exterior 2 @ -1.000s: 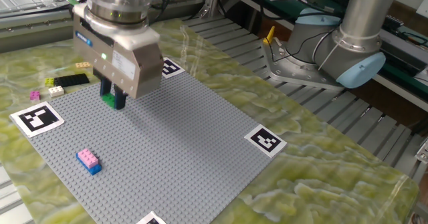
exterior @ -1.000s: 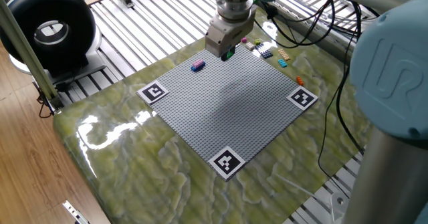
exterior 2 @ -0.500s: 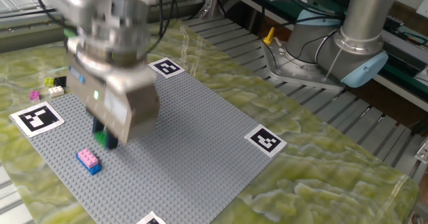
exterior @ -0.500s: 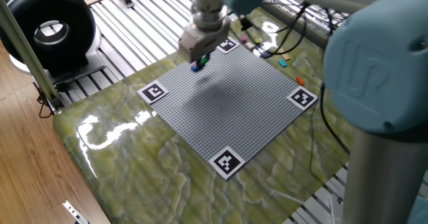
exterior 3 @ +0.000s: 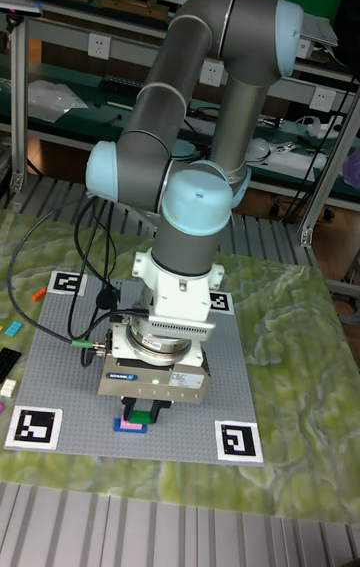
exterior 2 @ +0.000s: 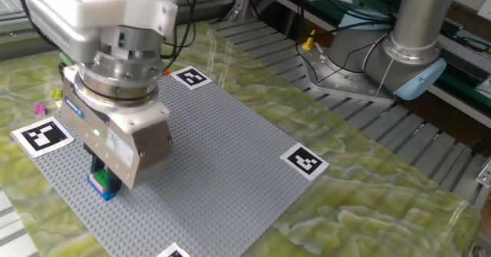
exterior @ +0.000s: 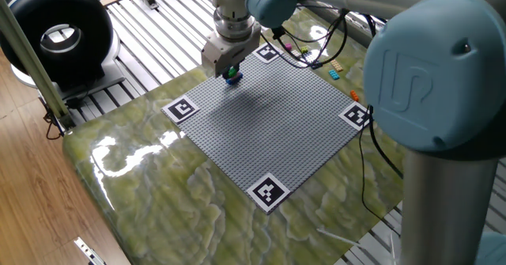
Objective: Stack small Lego blocks one on top of the other
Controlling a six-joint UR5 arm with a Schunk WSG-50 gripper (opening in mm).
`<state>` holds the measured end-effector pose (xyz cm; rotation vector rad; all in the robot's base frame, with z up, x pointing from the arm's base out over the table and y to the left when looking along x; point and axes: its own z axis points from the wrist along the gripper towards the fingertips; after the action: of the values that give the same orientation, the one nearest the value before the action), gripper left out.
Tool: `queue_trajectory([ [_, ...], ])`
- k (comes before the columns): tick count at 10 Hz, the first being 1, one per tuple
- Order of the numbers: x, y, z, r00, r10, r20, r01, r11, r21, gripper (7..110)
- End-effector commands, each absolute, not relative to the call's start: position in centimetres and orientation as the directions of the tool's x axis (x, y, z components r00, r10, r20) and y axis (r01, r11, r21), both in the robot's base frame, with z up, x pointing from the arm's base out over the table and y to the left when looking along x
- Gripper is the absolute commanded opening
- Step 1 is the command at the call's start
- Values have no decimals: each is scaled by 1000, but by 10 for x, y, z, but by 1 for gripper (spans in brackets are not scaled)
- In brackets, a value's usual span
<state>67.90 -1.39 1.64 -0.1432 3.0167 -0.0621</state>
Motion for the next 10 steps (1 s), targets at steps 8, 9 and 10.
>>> queue_trajectory([
  [8, 685, -19, 13, -990, -79, -117, -81, 997, 11, 7],
  [9, 686, -18, 11, -991, -73, -114, -75, 997, 14, 7],
  [10, 686, -18, 11, -992, -65, -110, -67, 998, 15, 7],
])
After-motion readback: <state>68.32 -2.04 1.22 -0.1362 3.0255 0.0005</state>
